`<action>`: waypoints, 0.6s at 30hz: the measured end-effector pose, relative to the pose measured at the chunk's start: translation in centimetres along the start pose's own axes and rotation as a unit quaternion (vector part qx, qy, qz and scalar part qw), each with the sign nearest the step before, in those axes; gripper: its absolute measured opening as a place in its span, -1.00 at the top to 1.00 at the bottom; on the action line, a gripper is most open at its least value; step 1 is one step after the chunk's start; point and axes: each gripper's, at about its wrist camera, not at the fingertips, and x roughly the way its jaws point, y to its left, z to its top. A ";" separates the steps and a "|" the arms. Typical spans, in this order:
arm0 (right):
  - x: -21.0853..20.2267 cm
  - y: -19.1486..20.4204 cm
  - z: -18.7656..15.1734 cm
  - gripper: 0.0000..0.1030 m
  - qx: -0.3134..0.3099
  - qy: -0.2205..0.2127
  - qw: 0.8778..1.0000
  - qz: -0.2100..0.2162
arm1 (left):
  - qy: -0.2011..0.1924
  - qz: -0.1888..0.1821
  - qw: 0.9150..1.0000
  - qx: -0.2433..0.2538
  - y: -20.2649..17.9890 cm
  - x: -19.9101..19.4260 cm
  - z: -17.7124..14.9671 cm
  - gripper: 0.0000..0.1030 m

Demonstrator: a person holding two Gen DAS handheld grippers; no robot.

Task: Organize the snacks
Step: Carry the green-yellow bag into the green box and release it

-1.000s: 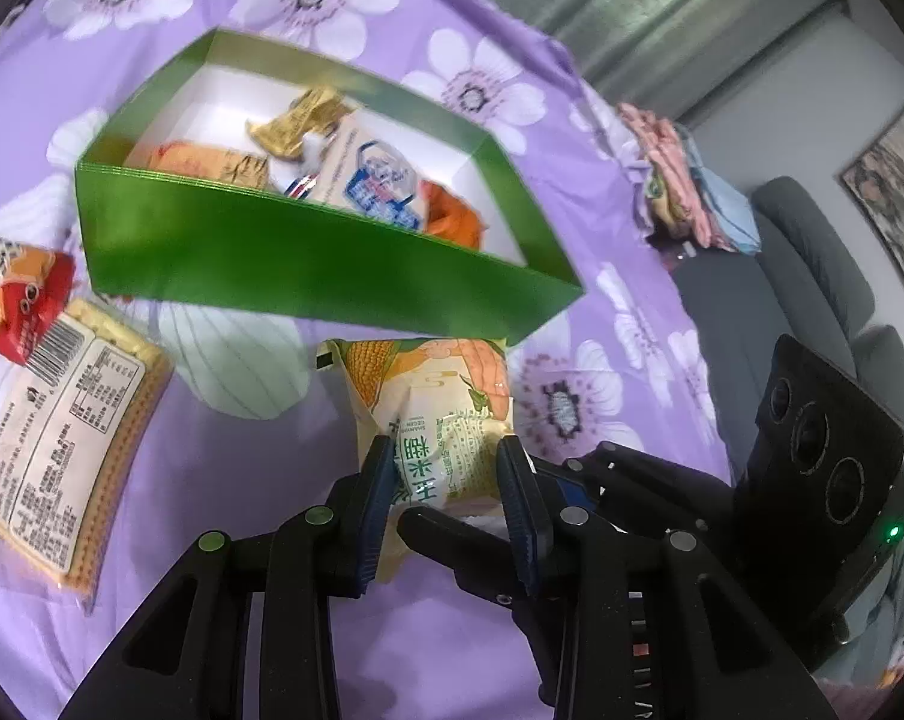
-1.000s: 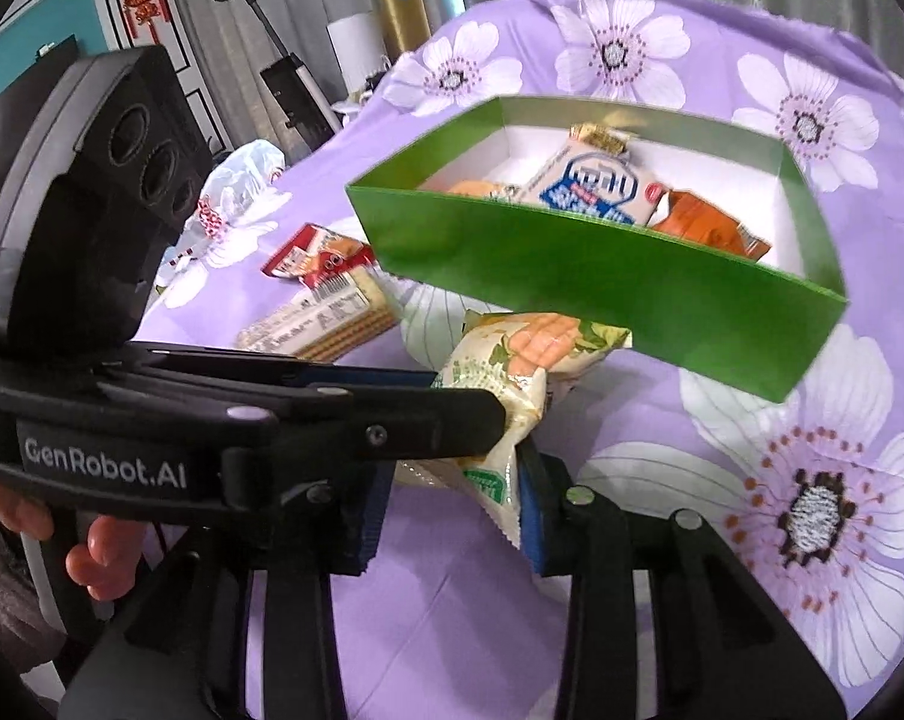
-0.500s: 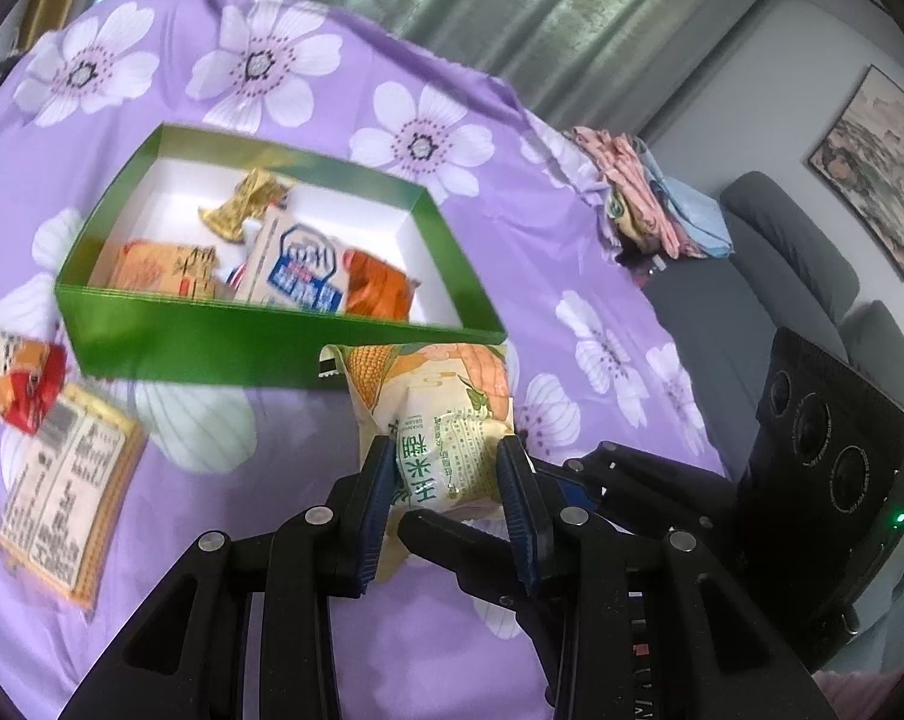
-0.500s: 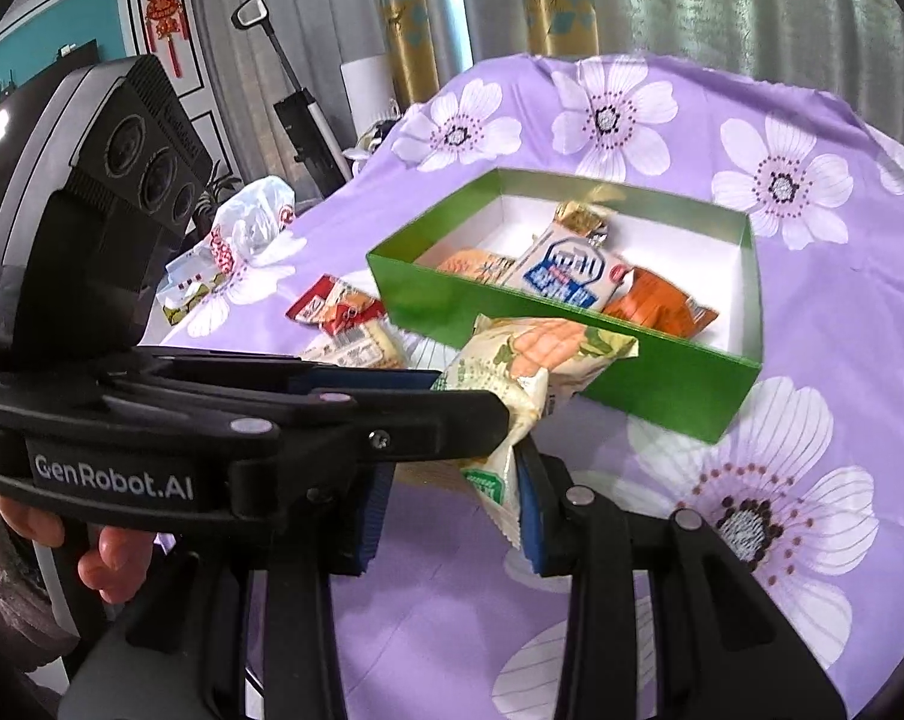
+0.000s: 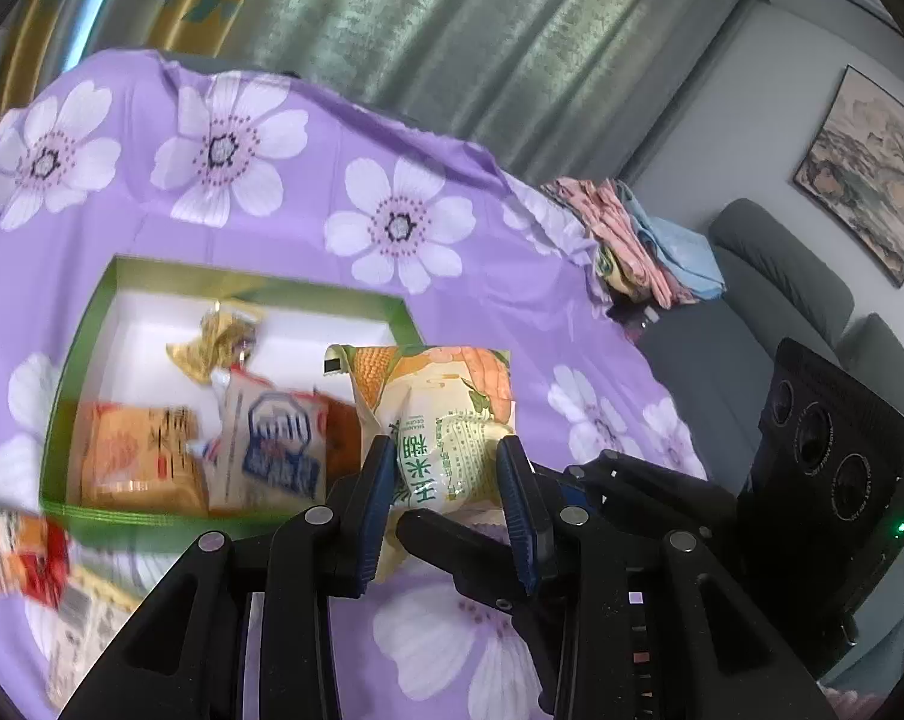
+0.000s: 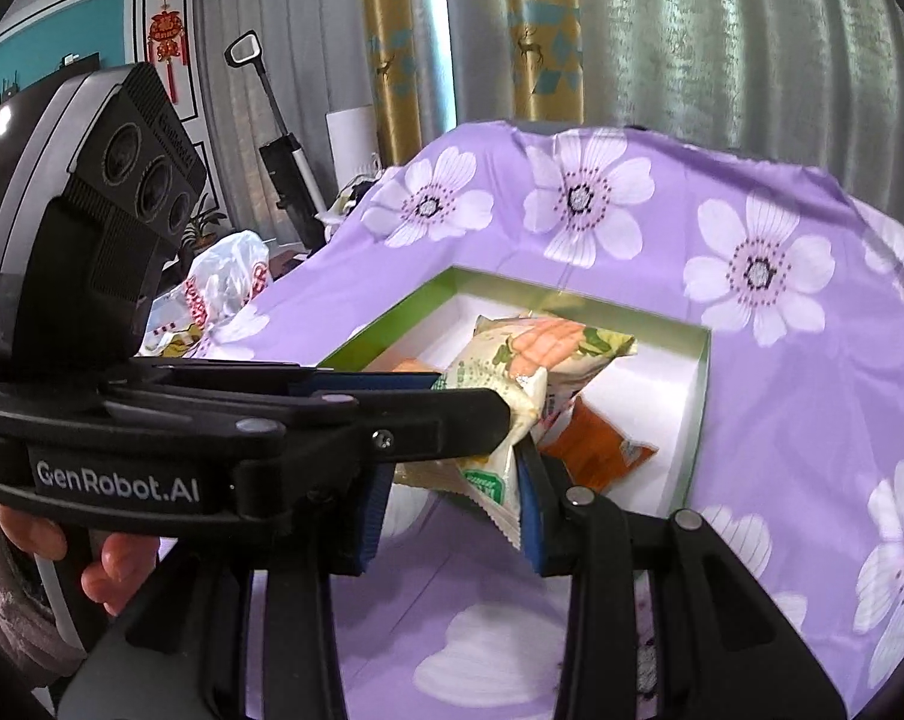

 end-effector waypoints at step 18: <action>4.2 -2.9 2.6 0.27 -0.003 0.011 1.000 0.003 | -0.001 0.015 1.000 -0.017 2.8 3.3 3.1 0.33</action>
